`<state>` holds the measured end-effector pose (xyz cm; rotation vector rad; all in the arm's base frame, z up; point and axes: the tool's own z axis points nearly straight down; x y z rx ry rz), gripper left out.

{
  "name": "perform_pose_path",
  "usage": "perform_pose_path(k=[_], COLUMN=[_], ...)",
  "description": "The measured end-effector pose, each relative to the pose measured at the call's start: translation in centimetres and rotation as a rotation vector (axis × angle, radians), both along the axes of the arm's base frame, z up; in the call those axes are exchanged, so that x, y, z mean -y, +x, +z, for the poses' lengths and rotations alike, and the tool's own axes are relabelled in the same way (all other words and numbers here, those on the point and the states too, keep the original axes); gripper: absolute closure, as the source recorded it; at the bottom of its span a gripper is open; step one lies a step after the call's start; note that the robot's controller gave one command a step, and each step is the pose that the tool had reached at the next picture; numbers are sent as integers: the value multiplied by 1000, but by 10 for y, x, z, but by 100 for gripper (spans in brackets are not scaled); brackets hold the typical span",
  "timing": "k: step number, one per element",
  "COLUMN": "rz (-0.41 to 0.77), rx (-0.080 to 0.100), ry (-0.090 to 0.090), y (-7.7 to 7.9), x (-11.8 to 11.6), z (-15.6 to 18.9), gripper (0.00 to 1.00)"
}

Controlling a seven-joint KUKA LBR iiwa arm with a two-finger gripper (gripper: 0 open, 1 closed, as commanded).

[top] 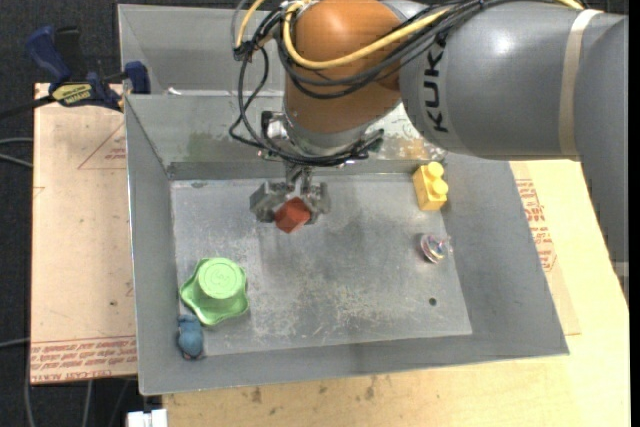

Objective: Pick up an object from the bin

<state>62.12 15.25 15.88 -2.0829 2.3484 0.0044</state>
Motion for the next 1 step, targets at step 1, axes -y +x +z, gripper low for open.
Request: perform_pose_path(k=[1], rz=[-3], rx=[12], ry=[2], y=[-9], x=[-14], z=[136], gripper=[100])
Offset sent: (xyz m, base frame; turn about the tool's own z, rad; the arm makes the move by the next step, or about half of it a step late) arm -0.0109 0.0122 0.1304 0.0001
